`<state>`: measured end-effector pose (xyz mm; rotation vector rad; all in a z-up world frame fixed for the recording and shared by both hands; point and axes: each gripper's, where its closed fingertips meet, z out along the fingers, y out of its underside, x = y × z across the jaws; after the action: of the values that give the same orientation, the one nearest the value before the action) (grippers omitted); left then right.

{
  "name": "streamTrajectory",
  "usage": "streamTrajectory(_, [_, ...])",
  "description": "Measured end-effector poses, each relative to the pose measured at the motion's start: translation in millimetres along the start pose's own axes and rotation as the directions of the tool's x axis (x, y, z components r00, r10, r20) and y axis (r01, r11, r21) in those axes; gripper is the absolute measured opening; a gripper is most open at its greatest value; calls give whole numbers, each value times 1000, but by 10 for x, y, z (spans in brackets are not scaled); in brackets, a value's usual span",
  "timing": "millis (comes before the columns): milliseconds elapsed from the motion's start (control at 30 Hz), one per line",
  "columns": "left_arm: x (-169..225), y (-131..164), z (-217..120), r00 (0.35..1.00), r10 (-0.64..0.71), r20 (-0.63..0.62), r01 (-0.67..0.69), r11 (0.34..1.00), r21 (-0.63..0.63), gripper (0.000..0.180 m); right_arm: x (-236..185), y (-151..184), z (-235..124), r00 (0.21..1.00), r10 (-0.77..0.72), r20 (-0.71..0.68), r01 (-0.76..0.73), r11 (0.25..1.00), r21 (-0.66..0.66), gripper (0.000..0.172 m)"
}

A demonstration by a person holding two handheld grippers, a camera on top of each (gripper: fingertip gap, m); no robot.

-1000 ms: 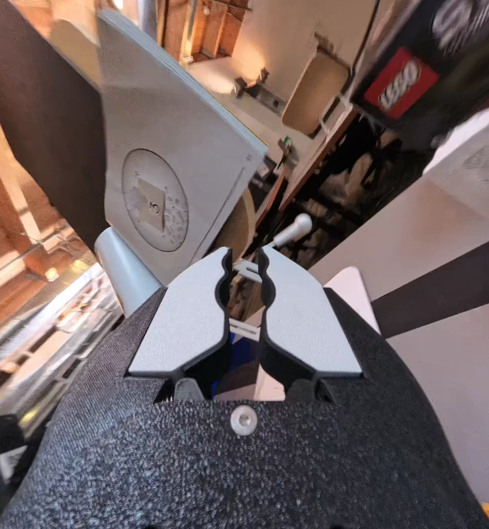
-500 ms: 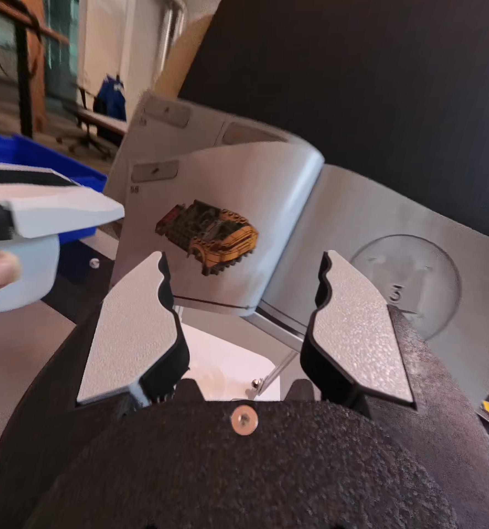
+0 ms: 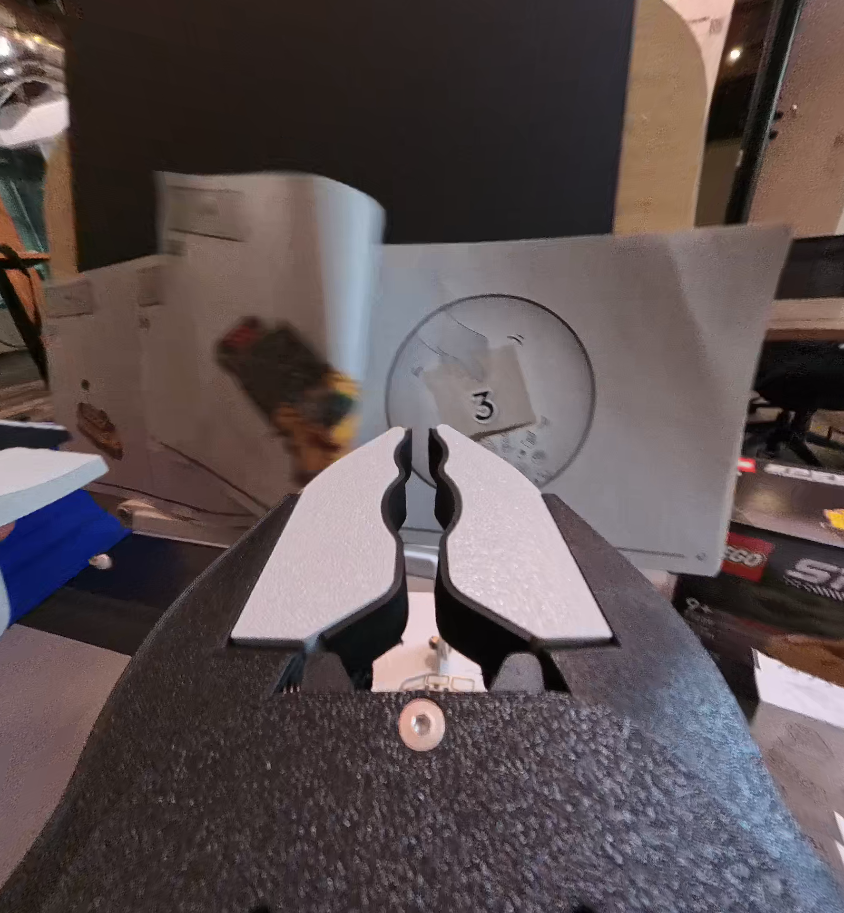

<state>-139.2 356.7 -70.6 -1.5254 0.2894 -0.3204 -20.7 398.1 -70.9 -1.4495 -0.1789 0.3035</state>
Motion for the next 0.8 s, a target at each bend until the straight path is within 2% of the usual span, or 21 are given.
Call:
streamTrajectory(100, [116, 53, 215, 999, -5, -40, 2, 997, -74, 49, 148, 84, -24, 1000, 15, -21, -16, 1000, -26, 4])
streamTrajectory(233, [181, 65, 388, 998, -7, -64, 0, 994, -106, 48, 136, 0, -138, 1000, 4, 15, -4, 1000, 15, 12])
streamTrajectory(400, [238, 80, 446, 997, 12, -71, -20, 994, -110, 46, -200, -147, -182, 984, -66, 166, 56, 996, 64, 59])
streamTrajectory(467, [260, 88, 453, 997, 32, -74, -40, 993, -112, 46, -338, -210, -136, 974, -46, 223, 35, 998, 53, 71])
streamTrajectory(567, [296, 104, 467, 995, 50, -81, -59, 991, -118, 46, -477, -311, 17, 965, -38, 258, 36, 999, 13, 79])
streamTrajectory(633, [287, 115, 472, 996, 48, -78, -57, 991, -123, 38, -492, -356, 160, 968, -54, 244, 62, 998, -23, 74])
streamTrajectory(700, [310, 122, 447, 994, 32, -105, -45, 991, -127, 37, -459, -328, 301, 969, -100, 225, 120, 990, -78, 59])
streamTrajectory(767, [233, 59, 375, 997, 40, -66, -46, 995, -89, 31, -390, -256, 375, 966, -139, 217, 170, 977, -128, 12])
streamTrajectory(800, [169, -5, 322, 999, 40, -33, -42, 998, -52, 29, -332, -256, 387, 968, -154, 200, 180, 976, -122, 5])
